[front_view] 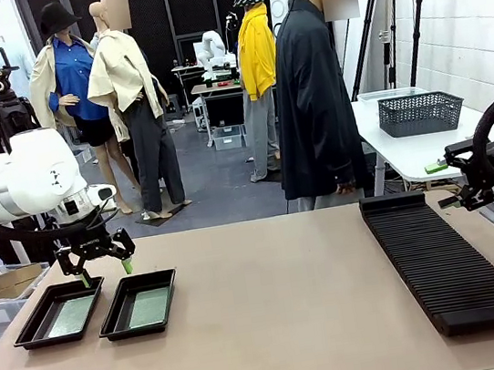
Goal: Inspect and transfer BCBs to ESD trays.
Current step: Pick up the ESD tray and place it on the left side of the table.
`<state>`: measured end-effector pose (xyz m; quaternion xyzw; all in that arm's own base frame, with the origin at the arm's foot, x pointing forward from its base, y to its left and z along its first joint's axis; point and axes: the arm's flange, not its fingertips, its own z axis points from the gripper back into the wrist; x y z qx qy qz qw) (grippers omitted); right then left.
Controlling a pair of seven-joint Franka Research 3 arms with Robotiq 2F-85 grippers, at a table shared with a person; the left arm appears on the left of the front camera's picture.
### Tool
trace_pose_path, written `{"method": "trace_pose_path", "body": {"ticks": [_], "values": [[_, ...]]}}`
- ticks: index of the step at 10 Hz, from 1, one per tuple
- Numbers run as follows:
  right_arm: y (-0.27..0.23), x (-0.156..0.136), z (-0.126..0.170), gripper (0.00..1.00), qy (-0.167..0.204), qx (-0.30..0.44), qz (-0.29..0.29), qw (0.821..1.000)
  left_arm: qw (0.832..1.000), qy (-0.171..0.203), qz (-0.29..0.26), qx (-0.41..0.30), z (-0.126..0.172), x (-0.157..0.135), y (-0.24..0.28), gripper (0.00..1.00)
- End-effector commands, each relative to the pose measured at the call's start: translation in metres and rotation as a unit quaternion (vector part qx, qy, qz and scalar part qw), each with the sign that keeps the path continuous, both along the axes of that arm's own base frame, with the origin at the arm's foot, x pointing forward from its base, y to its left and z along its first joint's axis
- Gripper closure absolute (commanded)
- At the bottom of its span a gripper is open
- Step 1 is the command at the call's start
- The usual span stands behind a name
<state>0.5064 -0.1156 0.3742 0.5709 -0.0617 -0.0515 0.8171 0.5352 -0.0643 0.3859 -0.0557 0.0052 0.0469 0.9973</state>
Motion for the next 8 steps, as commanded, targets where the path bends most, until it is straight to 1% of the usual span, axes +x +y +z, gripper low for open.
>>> {"method": "trace_pose_path", "body": {"ticks": [1,2,3,4,5,6,7,8], "values": [[0.002,0.0,0.002,0.0,0.001,-0.006,0.0,1.0,1.0,0.0,0.0,0.0,0.0,0.0,0.0,0.0],[0.002,0.0,0.002,0.0,0.001,-0.006,0.0,1.0,0.999,-0.027,0.005,-0.041,0.008,-0.009,0.013,0.0],[0.002,0.0,0.002,0.0,0.001,-0.006,0.0,1.0,0.998,-0.028,0.016,-0.06,0.014,-0.015,0.029,0.0],[0.002,0.0,0.002,0.0,0.001,-0.006,0.0,1.0,0.993,-0.044,0.006,-0.108,0.022,-0.022,0.046,0.0],[0.002,0.0,0.002,0.0,0.001,-0.006,0.0,1.0,0.985,-0.068,-0.006,-0.156,0.029,-0.029,0.061,0.0],[0.002,0.0,0.002,0.0,0.001,-0.006,0.0,1.0,0.978,-0.08,0.003,-0.19,0.034,-0.035,0.078,0.0],[0.002,0.0,0.002,0.0,0.001,-0.006,0.0,1.0,0.974,-0.098,0.009,-0.205,0.036,-0.042,0.096,0.0],[0.002,0.0,0.002,0.0,0.001,-0.006,0.0,1.0,0.958,-0.121,0.0,-0.26,0.039,-0.054,0.116,0.0]]}}
